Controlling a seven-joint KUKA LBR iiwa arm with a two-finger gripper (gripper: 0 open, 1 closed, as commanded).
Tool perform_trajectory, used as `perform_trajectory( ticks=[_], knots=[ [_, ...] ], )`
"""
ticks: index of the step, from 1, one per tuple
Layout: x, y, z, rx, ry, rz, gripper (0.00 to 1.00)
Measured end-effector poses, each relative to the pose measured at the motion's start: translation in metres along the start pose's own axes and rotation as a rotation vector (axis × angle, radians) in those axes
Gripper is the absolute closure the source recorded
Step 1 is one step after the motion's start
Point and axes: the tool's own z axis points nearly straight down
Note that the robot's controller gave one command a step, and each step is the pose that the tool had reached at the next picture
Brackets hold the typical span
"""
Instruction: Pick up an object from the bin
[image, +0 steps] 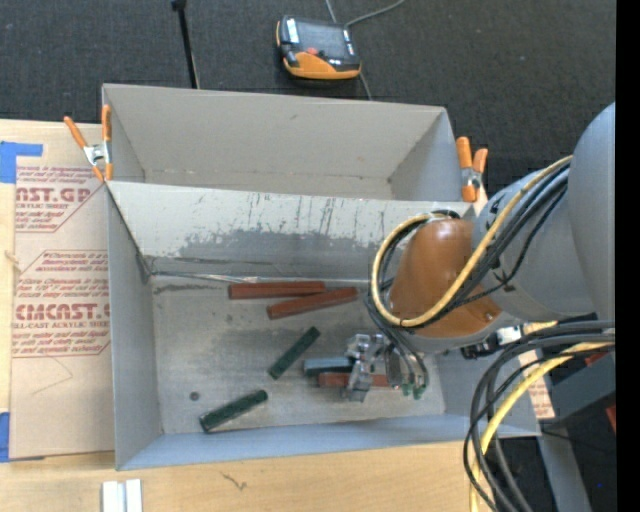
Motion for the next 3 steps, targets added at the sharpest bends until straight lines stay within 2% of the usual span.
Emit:
perform_trajectory(
  ticks=[3],
  knots=[
    [0.0004, 0.0005, -0.0005, 0.000, 0.000, 0.000, 1.00]
  ],
)
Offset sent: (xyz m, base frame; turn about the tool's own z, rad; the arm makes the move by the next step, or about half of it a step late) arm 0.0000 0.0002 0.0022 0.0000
